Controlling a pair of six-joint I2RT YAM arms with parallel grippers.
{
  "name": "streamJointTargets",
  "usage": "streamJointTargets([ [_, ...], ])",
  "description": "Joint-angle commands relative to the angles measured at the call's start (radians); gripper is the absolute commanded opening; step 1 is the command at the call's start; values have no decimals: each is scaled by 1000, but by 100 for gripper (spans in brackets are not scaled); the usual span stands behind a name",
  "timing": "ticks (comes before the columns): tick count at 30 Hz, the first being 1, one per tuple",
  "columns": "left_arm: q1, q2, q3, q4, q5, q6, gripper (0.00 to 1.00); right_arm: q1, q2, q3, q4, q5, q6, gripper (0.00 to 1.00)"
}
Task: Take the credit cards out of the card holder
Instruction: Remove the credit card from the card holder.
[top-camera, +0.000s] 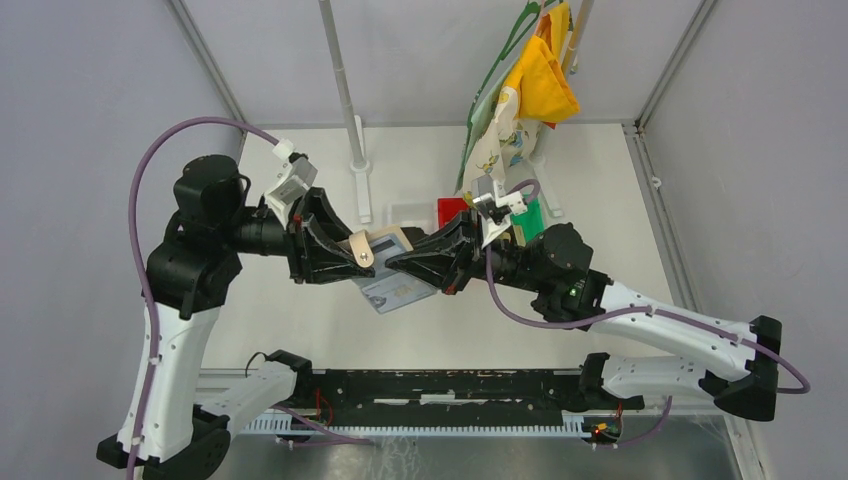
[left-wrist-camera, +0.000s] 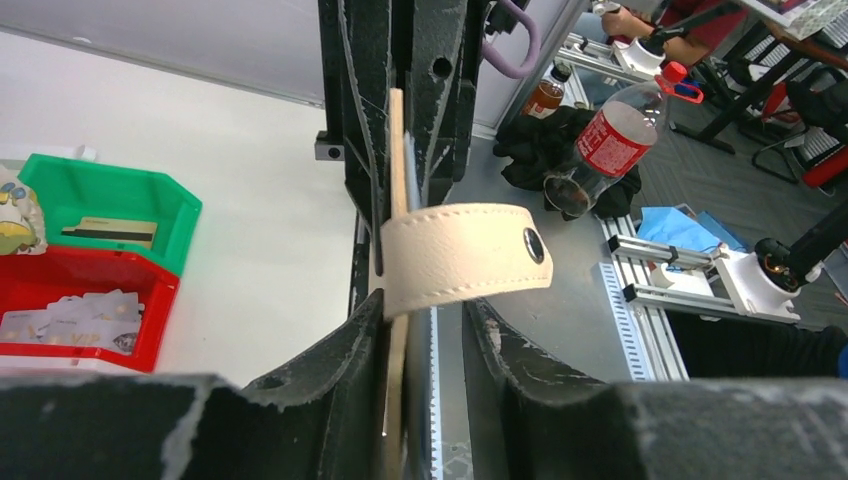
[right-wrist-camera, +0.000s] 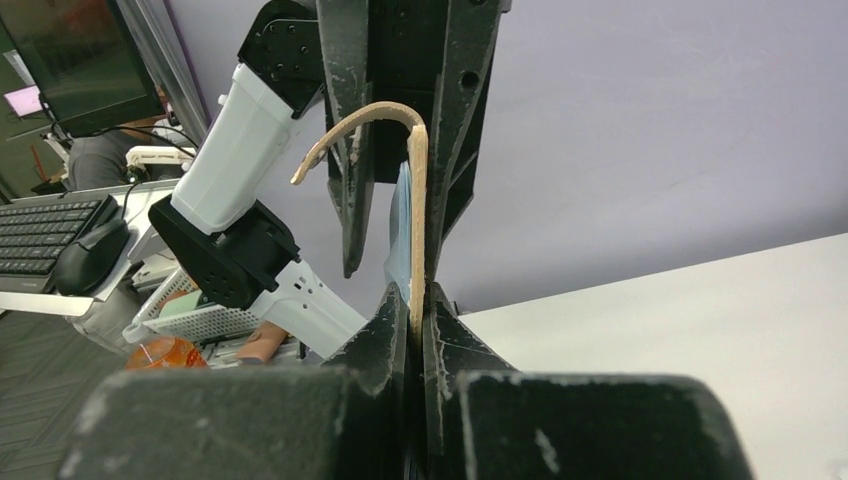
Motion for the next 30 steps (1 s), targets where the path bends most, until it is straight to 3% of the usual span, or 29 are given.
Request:
streamJointTargets([
  [1,-1,-24,42,-112,3,153,37,-10,-7,76,19,6,-20,0],
  [6,-1,-19,41,-54,-6,95,17,-11,29,106,-2,-58,-15,0],
  [14,0,-23,-88,389,41,-386,14,-11,67,115,18,-172,8,2],
  [16,0,-19,-110,475,43,-470,8,-11,60,102,41,-186,10,12],
  [17,0,-15,-107,480,40,-480,5,-10,52,87,61,-187,8,27],
  [19,-1,-7,-106,482,39,-499,3,-12,33,58,97,-179,8,46],
  [21,0,0,-106,481,40,-512,2,-18,21,40,114,-159,13,54],
  [30,0,-9,-102,426,46,-463,2,-103,53,50,192,-218,174,45],
])
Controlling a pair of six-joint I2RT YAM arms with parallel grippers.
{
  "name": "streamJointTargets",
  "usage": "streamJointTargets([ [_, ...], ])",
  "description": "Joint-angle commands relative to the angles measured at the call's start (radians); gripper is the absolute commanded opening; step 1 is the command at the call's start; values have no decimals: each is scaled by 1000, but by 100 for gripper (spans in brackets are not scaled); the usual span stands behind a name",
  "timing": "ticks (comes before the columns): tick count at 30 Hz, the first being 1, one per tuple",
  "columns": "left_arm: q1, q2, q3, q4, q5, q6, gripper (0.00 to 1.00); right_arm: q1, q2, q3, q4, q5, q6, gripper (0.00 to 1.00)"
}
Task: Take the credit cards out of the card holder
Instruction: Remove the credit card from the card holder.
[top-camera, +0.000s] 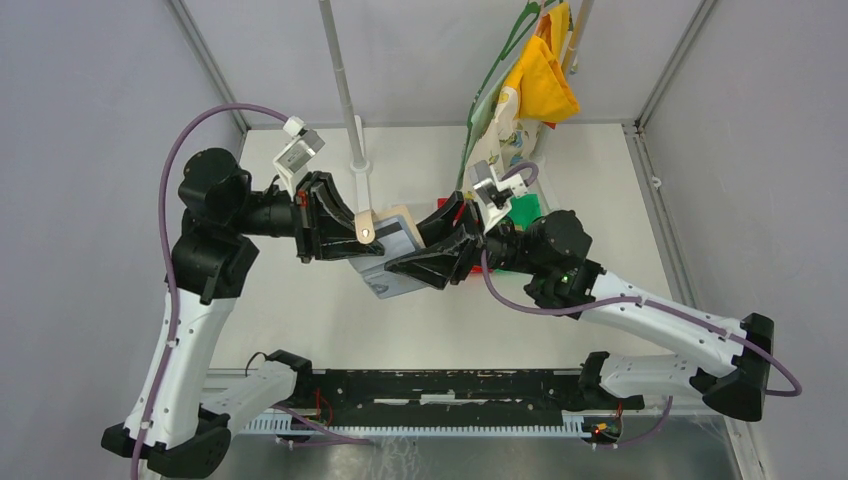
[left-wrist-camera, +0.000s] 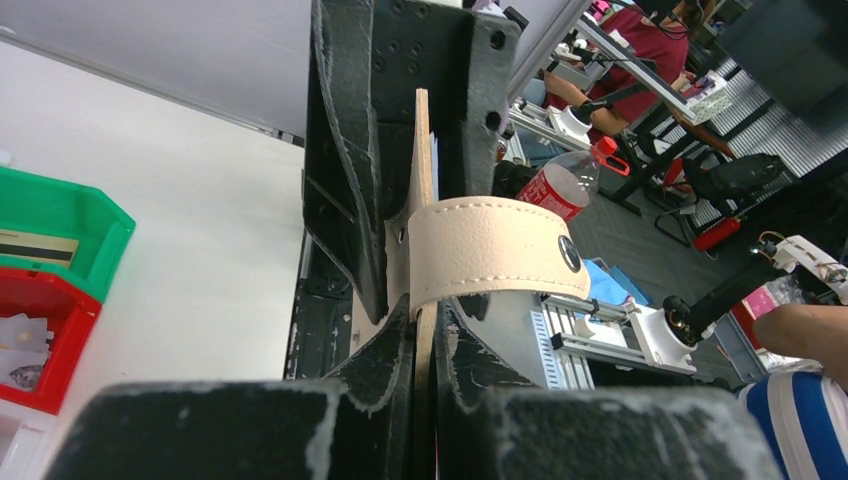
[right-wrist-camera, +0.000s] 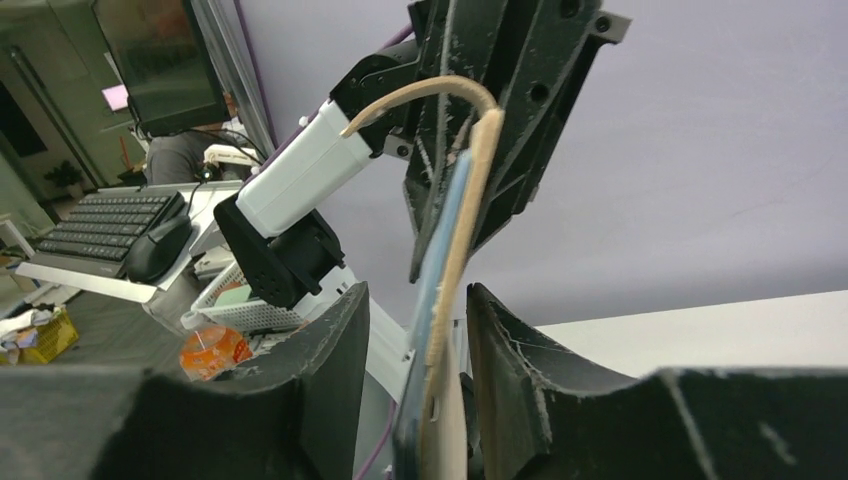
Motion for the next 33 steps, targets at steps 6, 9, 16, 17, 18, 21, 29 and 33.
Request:
streamJointTargets([
  [6,-1,-16,33,-96,17,93,2,-51,10,20,115,-59,120,25],
  [9,0,-15,46,-147,8,144,3,-56,21,31,91,-66,123,8],
  [16,-1,-15,58,-141,-15,146,45,-59,38,46,60,-98,124,0],
  [17,0,-13,58,-136,-14,140,43,-59,41,48,59,-105,124,0],
  [18,0,-10,58,-132,-13,133,38,-60,43,48,59,-111,124,0],
  [21,1,-1,60,-124,-11,118,23,-59,42,48,61,-116,125,0],
  [29,1,7,68,-153,-47,130,2,-65,13,41,42,-88,100,32],
  [33,1,7,61,-160,-83,126,2,-101,-62,28,-32,28,63,69],
])
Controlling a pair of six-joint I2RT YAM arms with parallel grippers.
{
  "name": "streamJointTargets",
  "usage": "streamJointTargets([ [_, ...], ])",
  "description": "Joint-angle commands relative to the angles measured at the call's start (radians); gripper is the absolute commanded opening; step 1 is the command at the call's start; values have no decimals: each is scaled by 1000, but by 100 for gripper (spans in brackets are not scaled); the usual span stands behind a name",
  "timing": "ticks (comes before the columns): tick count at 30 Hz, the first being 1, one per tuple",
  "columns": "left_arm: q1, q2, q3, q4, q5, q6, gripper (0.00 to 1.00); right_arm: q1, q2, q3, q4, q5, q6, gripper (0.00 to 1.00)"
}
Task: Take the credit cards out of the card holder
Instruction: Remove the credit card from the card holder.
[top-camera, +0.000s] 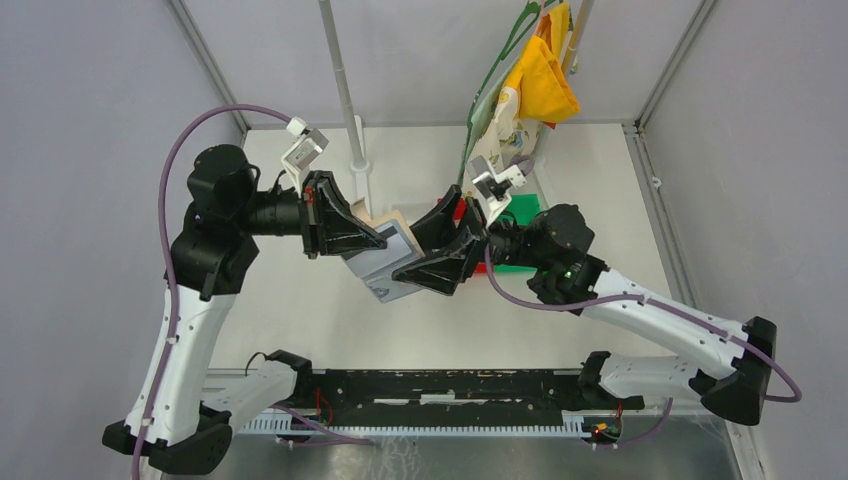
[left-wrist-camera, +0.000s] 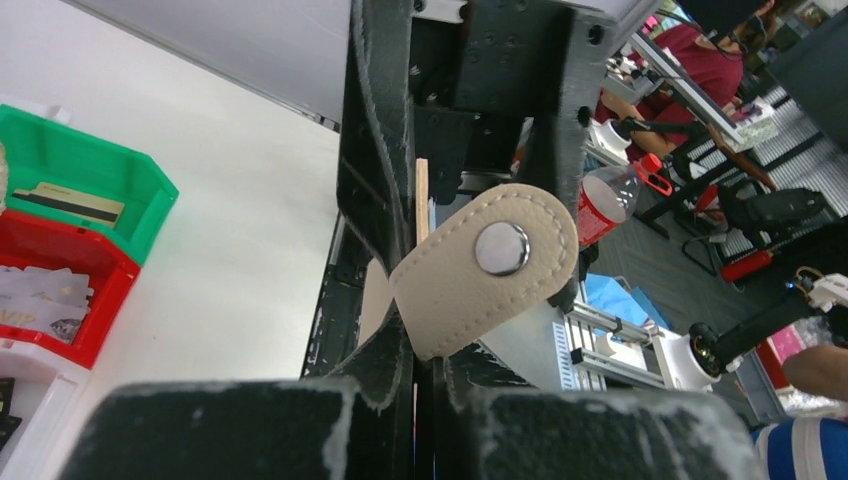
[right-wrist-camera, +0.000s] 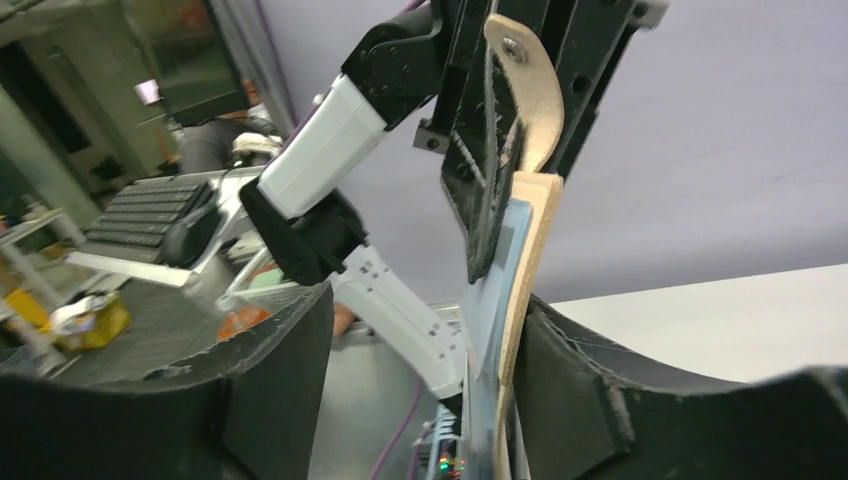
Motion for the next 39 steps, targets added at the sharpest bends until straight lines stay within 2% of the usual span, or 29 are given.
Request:
streamJointTargets([
  [1,-4,-5,26,4,-16,12,2,-48,-104,16,-47,178,-50,72],
  [4,3,-2,7,-1,-54,12,2,-73,-168,-15,-72,258,-40,73],
  [7,16,12,3,10,-68,-15,2,-74,-182,-43,-59,256,22,72],
  [14,62,36,2,29,-115,-71,2,-73,-96,-138,129,146,229,66],
  [22,132,39,-13,47,-113,-98,2,-71,-28,-161,178,134,269,62],
  [39,138,11,-49,123,-136,-171,2,-68,161,-129,437,141,423,55],
])
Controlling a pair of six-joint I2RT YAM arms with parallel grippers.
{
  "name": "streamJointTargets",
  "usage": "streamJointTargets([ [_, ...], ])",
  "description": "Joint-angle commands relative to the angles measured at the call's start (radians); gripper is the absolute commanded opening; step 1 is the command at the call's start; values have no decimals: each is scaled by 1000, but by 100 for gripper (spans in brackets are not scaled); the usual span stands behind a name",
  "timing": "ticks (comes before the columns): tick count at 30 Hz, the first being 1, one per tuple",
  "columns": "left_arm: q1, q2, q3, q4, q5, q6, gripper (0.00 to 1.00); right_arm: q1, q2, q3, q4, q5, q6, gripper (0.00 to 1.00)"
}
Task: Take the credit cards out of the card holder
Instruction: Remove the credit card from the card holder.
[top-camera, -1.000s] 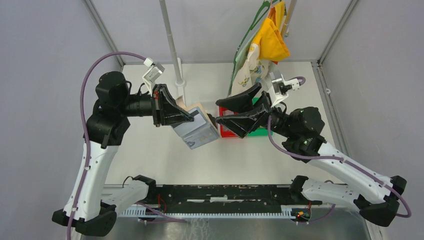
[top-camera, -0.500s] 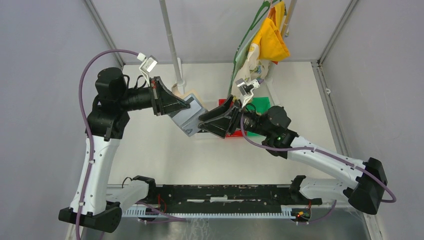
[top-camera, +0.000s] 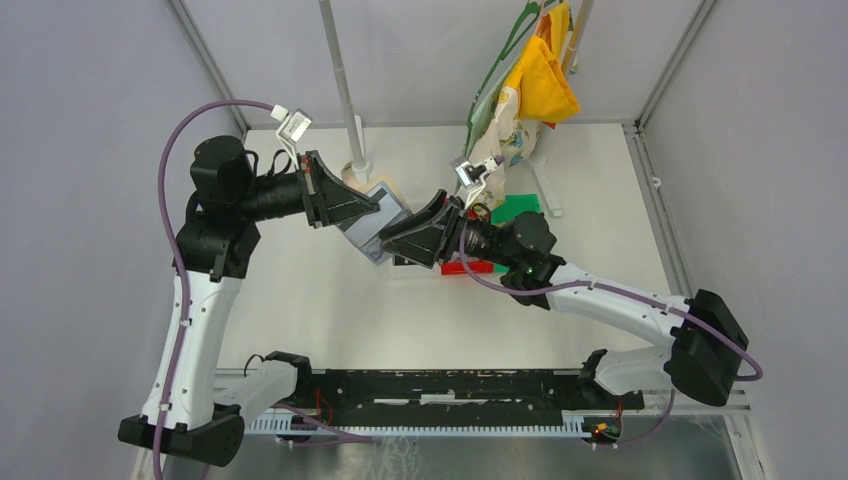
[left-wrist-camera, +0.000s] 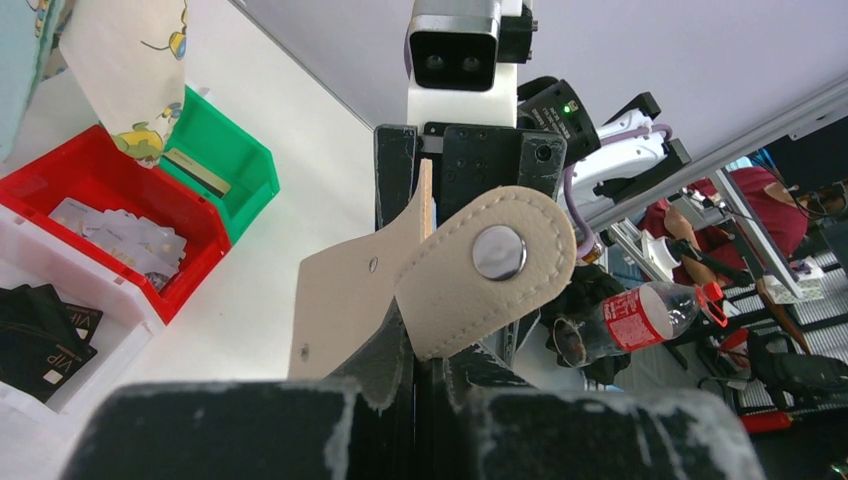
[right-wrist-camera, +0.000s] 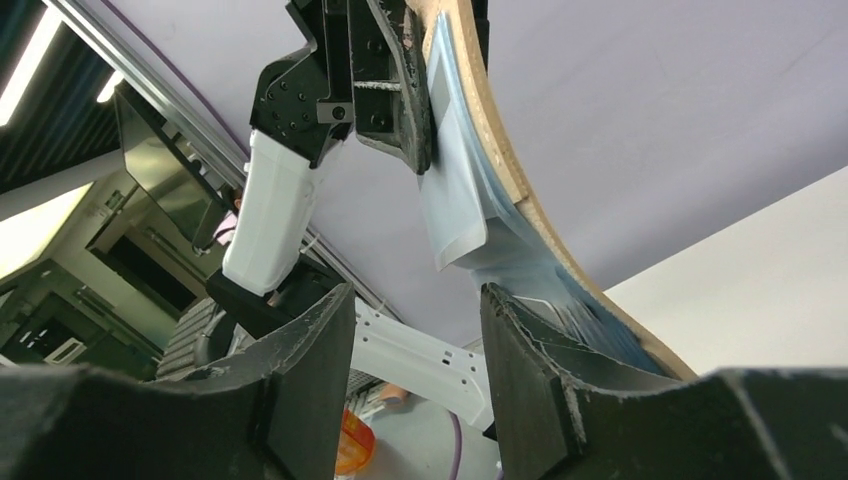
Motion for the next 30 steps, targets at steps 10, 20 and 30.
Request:
streamJointTargets([
  [10,0,-51,-45,71,8,-44,2,11,105,54,347,44,170,45],
  [20,1,-37,-36,108,106,-101,27,23,121,-11,431,76,182,5],
  [30,10,-33,-31,193,189,-189,20,25,96,-43,436,87,150,0],
])
